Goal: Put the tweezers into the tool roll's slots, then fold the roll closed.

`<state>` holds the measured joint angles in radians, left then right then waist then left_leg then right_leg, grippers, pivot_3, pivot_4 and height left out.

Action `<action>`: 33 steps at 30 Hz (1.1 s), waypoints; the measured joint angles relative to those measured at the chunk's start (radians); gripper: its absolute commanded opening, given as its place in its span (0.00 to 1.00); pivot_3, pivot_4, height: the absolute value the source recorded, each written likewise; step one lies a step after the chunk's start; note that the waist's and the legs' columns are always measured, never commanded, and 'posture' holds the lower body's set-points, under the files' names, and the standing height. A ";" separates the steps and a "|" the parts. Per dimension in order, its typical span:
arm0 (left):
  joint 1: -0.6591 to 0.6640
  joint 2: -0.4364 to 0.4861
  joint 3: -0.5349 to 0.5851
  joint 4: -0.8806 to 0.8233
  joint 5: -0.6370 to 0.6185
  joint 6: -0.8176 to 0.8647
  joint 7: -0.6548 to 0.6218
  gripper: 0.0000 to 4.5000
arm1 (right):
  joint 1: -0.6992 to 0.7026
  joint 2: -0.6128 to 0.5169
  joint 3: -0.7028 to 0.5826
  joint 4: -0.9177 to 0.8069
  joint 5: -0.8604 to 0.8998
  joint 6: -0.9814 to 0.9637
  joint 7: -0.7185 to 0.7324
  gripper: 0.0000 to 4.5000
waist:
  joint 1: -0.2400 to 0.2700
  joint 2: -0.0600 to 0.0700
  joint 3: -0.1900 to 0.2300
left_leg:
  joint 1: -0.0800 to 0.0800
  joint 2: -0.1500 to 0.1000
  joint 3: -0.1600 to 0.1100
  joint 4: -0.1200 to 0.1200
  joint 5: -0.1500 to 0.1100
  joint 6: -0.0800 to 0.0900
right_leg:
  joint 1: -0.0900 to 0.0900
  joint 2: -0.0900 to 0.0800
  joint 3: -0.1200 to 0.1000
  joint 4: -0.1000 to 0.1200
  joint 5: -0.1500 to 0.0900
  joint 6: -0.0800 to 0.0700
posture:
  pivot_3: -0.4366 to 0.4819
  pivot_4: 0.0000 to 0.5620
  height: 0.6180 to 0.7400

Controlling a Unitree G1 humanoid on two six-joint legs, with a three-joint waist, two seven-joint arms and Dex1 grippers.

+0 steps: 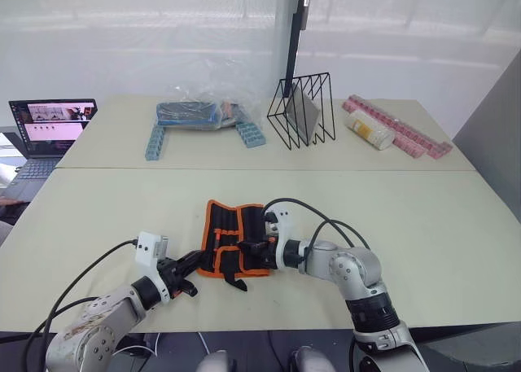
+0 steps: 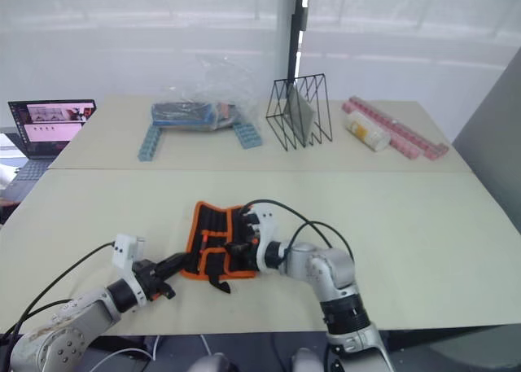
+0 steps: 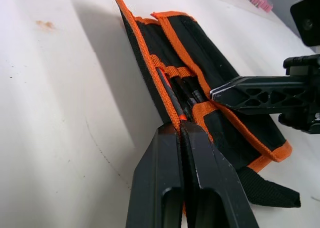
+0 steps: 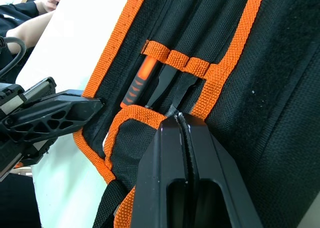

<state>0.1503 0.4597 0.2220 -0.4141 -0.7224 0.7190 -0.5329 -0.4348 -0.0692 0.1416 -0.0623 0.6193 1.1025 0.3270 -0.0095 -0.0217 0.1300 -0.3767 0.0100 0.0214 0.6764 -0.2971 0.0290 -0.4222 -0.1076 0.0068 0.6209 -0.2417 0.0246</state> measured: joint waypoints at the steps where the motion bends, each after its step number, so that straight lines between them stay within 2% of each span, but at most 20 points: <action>1: -0.006 0.002 -0.003 0.002 0.007 0.000 0.000 0.01 | 0.000 0.000 -0.001 0.000 0.000 0.000 0.000 0.00 | 0.000 0.000 0.000 | 0.000 0.000 0.000 0.000 0.000 0.000 | 0.000 0.000 0.000 0.000 0.000 0.000 | 0.48 0.27 0.86; 8: -0.079 0.083 -0.012 0.079 0.055 -0.001 -0.033 0.01 | 0.011 -0.001 -0.002 -0.007 0.000 -0.042 0.029 0.00 | -0.004 0.001 0.000 | -0.003 0.000 0.000 0.000 0.000 0.000 | -0.001 0.000 -0.001 0.000 0.000 0.000 | 0.48 0.27 0.86; 14: -0.127 0.155 -0.025 0.165 0.101 -0.043 -0.118 0.01 | 0.023 -0.043 0.051 -0.020 -0.044 -0.166 0.095 0.00 | -0.008 0.001 0.002 | -0.008 0.000 0.000 0.000 0.000 0.000 | -0.005 0.000 -0.003 0.000 0.001 0.000 | 0.48 0.27 0.86; 21: -0.178 0.183 -0.047 0.231 0.143 -0.082 -0.184 0.01 | 0.042 -0.108 0.163 -0.030 -0.154 -0.335 0.159 0.00 | -0.008 0.003 0.004 | -0.011 0.000 0.000 -0.001 0.001 -0.001 | -0.009 -0.001 -0.005 0.003 0.001 0.000 | 0.48 0.27 0.86; 33: -0.266 0.221 -0.068 0.250 0.189 -0.102 -0.244 0.01 | 0.039 -0.119 0.200 -0.005 -0.228 -0.424 0.190 0.00 | -0.005 0.002 0.004 | -0.011 0.000 -0.001 0.000 0.002 -0.003 | -0.009 -0.001 -0.010 0.004 0.001 -0.001 | 0.48 0.27 0.86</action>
<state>-0.1159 0.6806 0.1537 -0.1644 -0.5333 0.6169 -0.7773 -0.3962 -0.1881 0.3413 -0.0672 0.3917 0.6782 0.5167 -0.0146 -0.0197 0.1344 -0.3876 0.0104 0.0208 0.6763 -0.2952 0.0265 -0.4315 -0.1087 -0.0028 0.6249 -0.2403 0.0241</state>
